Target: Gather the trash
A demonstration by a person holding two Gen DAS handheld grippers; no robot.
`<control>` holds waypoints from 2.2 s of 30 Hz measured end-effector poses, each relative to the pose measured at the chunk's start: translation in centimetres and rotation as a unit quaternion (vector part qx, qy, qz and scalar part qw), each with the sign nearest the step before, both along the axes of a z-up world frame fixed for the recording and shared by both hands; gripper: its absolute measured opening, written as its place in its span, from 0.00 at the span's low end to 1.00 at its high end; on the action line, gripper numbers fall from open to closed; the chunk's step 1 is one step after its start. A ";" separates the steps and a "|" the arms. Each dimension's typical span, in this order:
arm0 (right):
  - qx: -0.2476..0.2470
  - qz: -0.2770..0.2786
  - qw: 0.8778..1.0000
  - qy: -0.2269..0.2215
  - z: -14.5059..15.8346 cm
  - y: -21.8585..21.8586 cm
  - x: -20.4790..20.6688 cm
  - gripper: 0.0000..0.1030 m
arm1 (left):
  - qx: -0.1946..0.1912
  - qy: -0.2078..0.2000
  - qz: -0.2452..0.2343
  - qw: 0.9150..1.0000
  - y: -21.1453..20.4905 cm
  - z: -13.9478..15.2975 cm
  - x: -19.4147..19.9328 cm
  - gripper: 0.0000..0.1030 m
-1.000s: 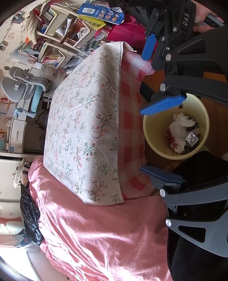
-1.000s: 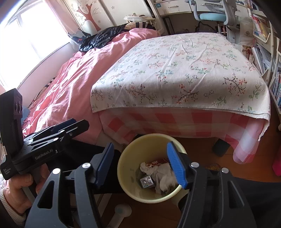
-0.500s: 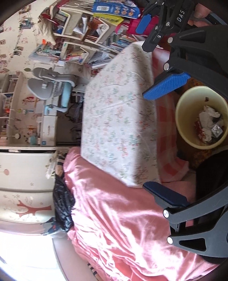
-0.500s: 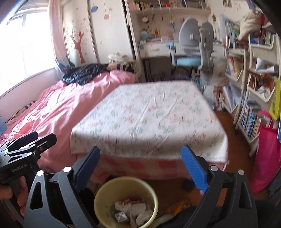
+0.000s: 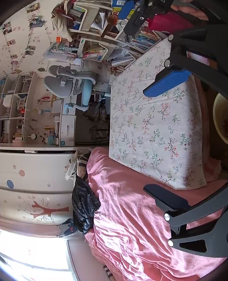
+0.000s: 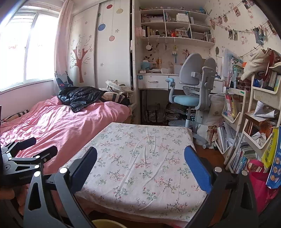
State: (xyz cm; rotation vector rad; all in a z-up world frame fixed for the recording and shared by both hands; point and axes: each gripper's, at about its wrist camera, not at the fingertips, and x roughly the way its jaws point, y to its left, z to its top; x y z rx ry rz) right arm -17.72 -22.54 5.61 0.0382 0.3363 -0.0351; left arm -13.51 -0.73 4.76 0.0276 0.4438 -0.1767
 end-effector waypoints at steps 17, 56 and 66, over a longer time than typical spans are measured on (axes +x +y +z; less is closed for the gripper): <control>0.004 -0.019 0.998 0.067 -2.5 -0.3 5.6 0.93 | -0.026 0.006 0.009 1.000 -2.3 0.9 10.2 0.93; -0.002 -0.040 0.997 0.071 -2.6 -0.9 6.3 0.93 | -0.006 -0.006 0.008 1.000 -3.4 0.6 8.3 0.93; -0.002 -0.041 0.997 0.073 -3.0 -1.0 6.2 0.93 | -0.011 -0.004 0.012 1.000 -3.4 0.5 8.5 0.93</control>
